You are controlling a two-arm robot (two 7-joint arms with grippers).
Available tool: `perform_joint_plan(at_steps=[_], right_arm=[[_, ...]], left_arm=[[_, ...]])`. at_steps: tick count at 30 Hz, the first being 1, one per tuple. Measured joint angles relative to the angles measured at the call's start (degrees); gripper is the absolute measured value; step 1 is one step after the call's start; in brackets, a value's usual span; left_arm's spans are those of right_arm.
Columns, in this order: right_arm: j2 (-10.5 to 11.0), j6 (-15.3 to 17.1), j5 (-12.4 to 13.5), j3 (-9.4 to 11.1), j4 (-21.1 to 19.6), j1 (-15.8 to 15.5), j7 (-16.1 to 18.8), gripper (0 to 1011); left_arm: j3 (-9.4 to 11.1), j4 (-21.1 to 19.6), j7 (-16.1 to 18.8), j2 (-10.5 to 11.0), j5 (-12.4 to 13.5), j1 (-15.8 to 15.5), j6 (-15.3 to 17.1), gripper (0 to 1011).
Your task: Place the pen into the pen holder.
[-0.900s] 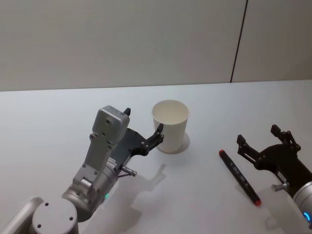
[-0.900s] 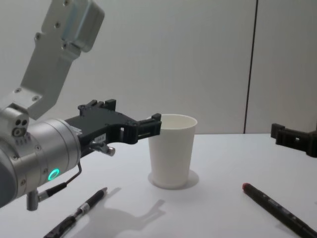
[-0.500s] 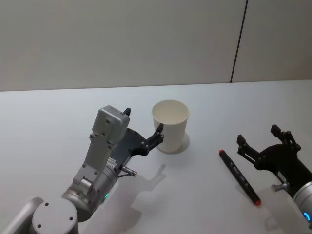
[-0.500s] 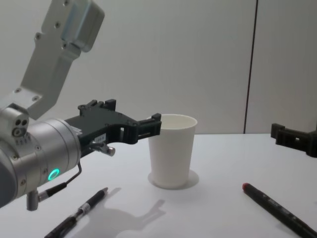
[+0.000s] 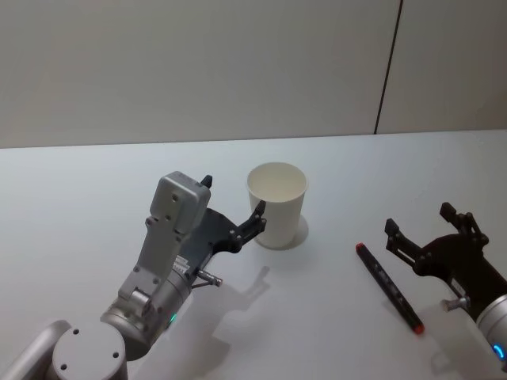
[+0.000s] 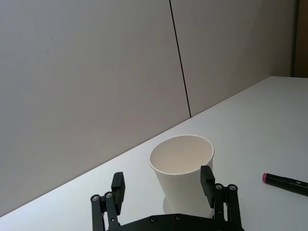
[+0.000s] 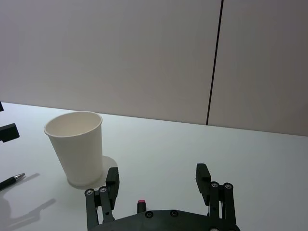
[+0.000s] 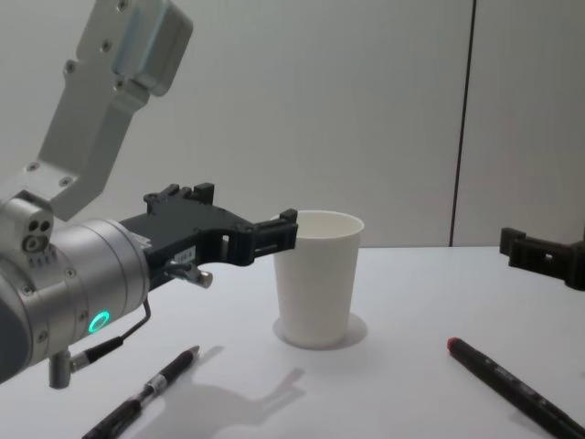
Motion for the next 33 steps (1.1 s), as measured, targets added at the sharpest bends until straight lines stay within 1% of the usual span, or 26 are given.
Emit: perform_joint_plan(at_steps=[22,27,32,33], right_arm=[[0.0,0.1,0.0,0.0,-0.2,0.0,0.0,1002],[0.2,2.0,0.3,0.5,-1.7,0.3,-0.4,1002],[0.7,4.8,0.7,1.1,-3.4,0.8,-0.6,1002],[0.9,5.9,1.0,1.3,-3.9,1.0,-0.6,1002]], left_arm=[[0.0,0.0,0.0,0.0,0.0,0.0,0.0,1000],[0.0,0.0,0.0,0.0,0.0,0.0,0.0,1000],[0.0,0.0,0.0,0.0,0.0,0.0,0.0,1000],[0.0,0.0,0.0,0.0,0.0,0.0,0.0,1000]])
